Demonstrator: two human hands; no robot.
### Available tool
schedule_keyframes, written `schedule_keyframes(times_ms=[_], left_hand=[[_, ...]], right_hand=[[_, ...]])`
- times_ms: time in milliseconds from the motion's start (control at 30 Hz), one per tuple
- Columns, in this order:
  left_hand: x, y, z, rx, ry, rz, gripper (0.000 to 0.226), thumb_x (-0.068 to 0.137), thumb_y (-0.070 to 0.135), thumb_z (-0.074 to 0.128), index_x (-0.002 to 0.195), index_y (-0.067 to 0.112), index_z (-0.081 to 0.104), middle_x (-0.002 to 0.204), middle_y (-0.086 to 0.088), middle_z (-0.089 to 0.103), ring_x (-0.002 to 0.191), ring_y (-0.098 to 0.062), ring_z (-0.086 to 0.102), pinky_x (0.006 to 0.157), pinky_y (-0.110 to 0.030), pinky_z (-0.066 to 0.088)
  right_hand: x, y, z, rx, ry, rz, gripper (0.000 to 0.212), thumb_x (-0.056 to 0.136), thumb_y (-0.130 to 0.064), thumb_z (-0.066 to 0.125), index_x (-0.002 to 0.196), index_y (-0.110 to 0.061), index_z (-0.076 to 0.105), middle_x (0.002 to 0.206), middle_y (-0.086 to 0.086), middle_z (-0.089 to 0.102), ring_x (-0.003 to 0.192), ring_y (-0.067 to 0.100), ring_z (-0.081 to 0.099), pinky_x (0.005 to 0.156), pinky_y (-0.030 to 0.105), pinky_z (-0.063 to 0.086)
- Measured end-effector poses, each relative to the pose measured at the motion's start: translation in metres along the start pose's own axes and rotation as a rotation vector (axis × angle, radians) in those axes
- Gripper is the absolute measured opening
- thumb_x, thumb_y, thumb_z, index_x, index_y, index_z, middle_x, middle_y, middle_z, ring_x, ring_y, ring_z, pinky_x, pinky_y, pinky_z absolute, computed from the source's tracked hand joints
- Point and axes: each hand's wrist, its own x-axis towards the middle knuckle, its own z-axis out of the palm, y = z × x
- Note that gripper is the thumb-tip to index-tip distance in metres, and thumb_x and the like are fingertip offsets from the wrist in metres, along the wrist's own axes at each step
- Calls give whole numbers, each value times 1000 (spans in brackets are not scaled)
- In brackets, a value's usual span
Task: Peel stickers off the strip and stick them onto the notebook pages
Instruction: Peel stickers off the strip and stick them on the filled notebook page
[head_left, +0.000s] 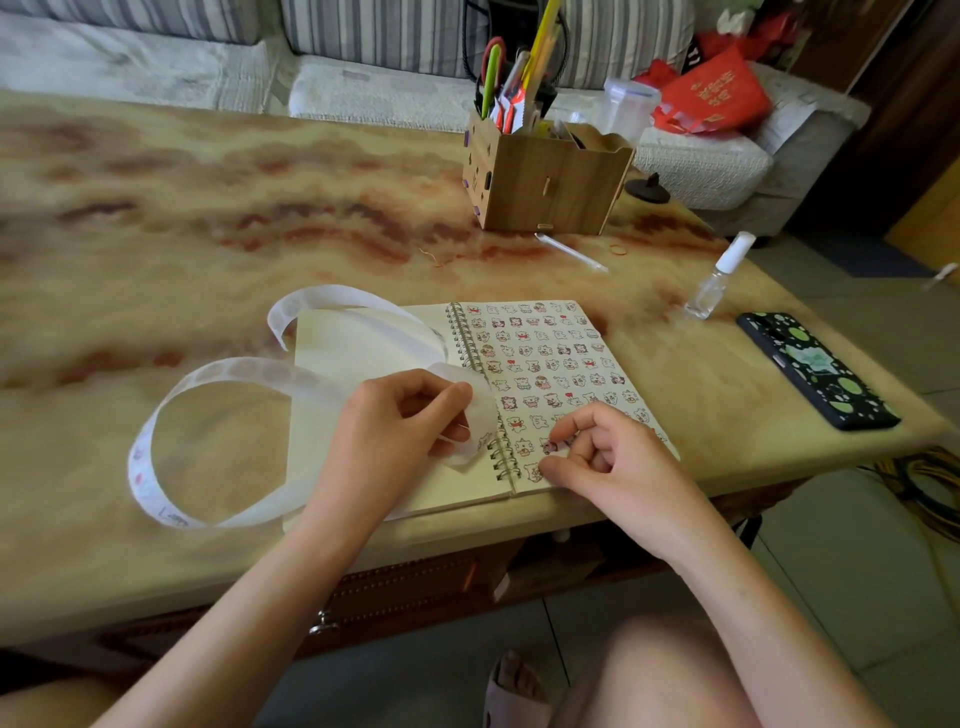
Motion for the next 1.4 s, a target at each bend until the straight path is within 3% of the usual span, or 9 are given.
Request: schedule_keyframes(times_ms=[167, 333, 467, 600, 767, 900, 1100, 1233, 1400], left_hand=[[0, 0, 0, 5, -1, -5, 19, 88, 12, 63, 71, 5, 68, 55, 2, 66, 56, -9, 65, 59, -23, 56], [-2, 2, -2, 81, 25, 46, 22, 89, 23, 63, 71, 12, 68, 58, -5, 67, 53, -20, 58, 46, -27, 44], [-2, 4, -3, 69, 43, 84, 21, 90, 23, 61, 74, 11, 67, 55, -3, 66, 49, -19, 50, 41, -21, 37], [-3, 9, -2, -5, 39, 93, 17, 92, 16, 58, 81, 5, 64, 51, 3, 61, 45, -8, 58, 37, -15, 37], [-1, 10, -4, -49, 51, 113, 14, 91, 16, 59, 83, 6, 64, 51, 4, 62, 48, -6, 61, 39, -17, 43], [-2, 11, -3, -49, 38, 123, 15, 91, 16, 58, 79, 9, 65, 52, 4, 64, 49, -6, 61, 41, -17, 44], [-2, 12, -1, -126, -26, 72, 27, 93, 23, 55, 78, 4, 67, 68, -10, 67, 58, -11, 65, 45, -20, 47], [-4, 11, -2, -34, -92, 94, 16, 87, 13, 63, 73, 11, 69, 60, 2, 67, 60, -8, 66, 51, -19, 49], [-4, 10, -2, -18, -94, 97, 13, 87, 12, 63, 78, 10, 70, 61, 4, 67, 60, -5, 64, 53, -17, 51]], right_hand=[[0, -2, 1, -23, -22, 11, 21, 79, -26, 76, 91, -26, 59, 58, -9, 52, 49, -2, 45, 58, 16, 35], [4, -6, -7, -48, -57, 33, 8, 87, -23, 66, 90, -27, 60, 62, -9, 56, 62, 7, 54, 73, 28, 46], [6, -30, -11, 17, 113, -160, 3, 88, -26, 65, 88, -23, 65, 77, -7, 66, 69, -1, 59, 64, 7, 43], [7, -46, 8, 66, 95, -300, 3, 84, -21, 70, 84, -23, 67, 82, -11, 68, 78, 1, 60, 67, 11, 44], [9, -44, 17, 169, 74, -313, 8, 81, -14, 74, 83, -21, 69, 80, -9, 70, 77, 6, 64, 73, 35, 55], [11, -41, 16, 240, 62, -301, 11, 79, -11, 75, 81, -21, 71, 79, -6, 72, 75, 8, 64, 74, 28, 53], [11, -36, 18, 254, 132, -294, 6, 82, -10, 71, 86, -14, 73, 81, -2, 73, 75, 15, 66, 71, 25, 54], [11, -35, 18, 220, 165, -320, 5, 84, -13, 70, 88, -15, 72, 81, -3, 71, 70, 16, 65, 70, 24, 54], [11, -33, 20, 197, 172, -340, 7, 83, -12, 70, 88, -15, 74, 82, -7, 72, 77, 8, 66, 72, 22, 53]])
